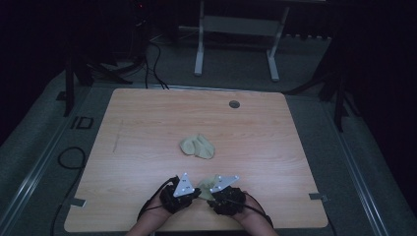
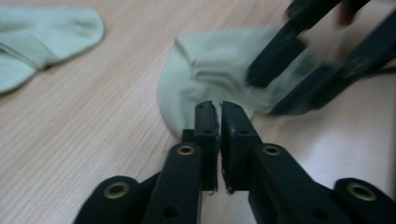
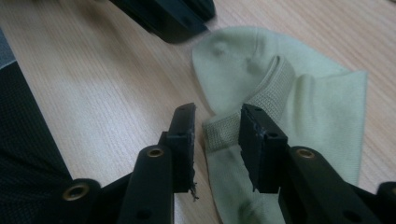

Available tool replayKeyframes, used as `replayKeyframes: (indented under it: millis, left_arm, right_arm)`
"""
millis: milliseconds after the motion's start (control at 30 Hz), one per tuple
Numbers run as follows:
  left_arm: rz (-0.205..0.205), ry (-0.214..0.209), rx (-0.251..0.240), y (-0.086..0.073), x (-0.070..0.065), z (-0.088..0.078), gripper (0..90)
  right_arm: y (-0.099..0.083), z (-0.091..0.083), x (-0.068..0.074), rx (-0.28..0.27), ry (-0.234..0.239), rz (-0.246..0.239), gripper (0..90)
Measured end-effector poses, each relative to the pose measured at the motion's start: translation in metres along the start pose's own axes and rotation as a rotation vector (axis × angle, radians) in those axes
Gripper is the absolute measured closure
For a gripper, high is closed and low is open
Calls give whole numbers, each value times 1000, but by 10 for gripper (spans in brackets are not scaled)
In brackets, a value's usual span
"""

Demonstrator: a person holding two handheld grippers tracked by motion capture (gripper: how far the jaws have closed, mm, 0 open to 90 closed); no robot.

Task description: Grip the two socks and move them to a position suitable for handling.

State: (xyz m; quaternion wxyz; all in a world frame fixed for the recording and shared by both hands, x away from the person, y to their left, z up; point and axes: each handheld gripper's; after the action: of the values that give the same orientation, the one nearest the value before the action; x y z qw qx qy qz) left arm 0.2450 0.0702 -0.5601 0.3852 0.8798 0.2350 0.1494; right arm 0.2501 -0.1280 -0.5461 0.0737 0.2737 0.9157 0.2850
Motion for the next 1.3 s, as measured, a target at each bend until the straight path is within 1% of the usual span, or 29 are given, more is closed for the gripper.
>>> replayKeyframes:
  millis: [67, 100, 133, 167, 233, 300, 333, 400, 433, 500, 567, 700, 800, 900, 967, 1067, 1133, 1300]
  left_arm:
    - [-23, 1, 27, -1, 3, 8, 886]
    - [-24, 4, 32, -1, 4, 10, 886]
    - [-36, 8, 33, -1, 6, 12, 886]
    - [-37, 9, 36, -1, 7, 13, 886]
    - [-33, 3, 45, 0, 8, 16, 886]
    - [-25, 0, 46, 1, 8, 16, 886]
    - [-14, 0, 51, 2, 8, 17, 890]
    - [-8, 0, 58, 3, 8, 17, 891]
    - [-6, -1, 57, 2, 8, 17, 891]
    - [-19, -8, 56, 2, 10, 17, 893]
    - [-11, -7, 56, 2, 9, 17, 893]
    - [-3, -10, 55, 2, 10, 17, 893]
    - [1, -8, 51, 2, 9, 17, 893]
    - [9, 4, 47, 1, 9, 17, 893]
    - [14, 5, 49, 1, 8, 17, 893]
    - [13, 1, 45, 1, 9, 17, 893]
    - [15, -2, 44, 1, 9, 17, 893]
    - [24, -10, 48, 1, 11, 17, 893]
  right_arm:
    - [-1, 2, 1, 7, 4, 5, 677]
    - [-2, 4, 1, 14, 2, 2, 683]
    - [-2, 5, 2, 10, -2, -4, 688]
    - [-3, 5, 3, 9, -1, -3, 708]
    - [-3, 4, 4, 9, 1, -3, 723]
    - [-4, 4, 5, 6, -16, -19, 793]
    - [-4, 4, 6, 5, -19, -22, 820]
    - [-4, 4, 5, 6, -17, -24, 857]
    - [-4, 3, 5, 6, -16, -18, 866]
    - [-4, 0, 5, -7, -24, -15, 872]
    - [-3, -6, 3, -21, -21, -10, 872]
    - [1, -25, -3, -78, -17, 13, 872]
    - [2, -41, -9, -119, -16, 41, 873]
    - [-1, -56, -16, -153, -13, 65, 872]
    - [-5, -63, -22, -169, -22, 87, 872]
    - [-12, -71, -32, -178, -44, 119, 872]
    - [-19, -75, -40, -186, -50, 147, 872]
    - [-33, -80, -55, -179, -90, 194, 872]
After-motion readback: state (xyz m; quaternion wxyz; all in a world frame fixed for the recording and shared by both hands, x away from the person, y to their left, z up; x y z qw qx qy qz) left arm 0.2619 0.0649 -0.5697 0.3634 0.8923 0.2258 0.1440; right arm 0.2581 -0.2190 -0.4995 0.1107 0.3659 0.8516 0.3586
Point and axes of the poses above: each handheld gripper's, and its own axes: z roughly forward along the jaws, y roughly out of its top, x roughly to its left, and after that the axes turned 2 degrees about z, right-handed
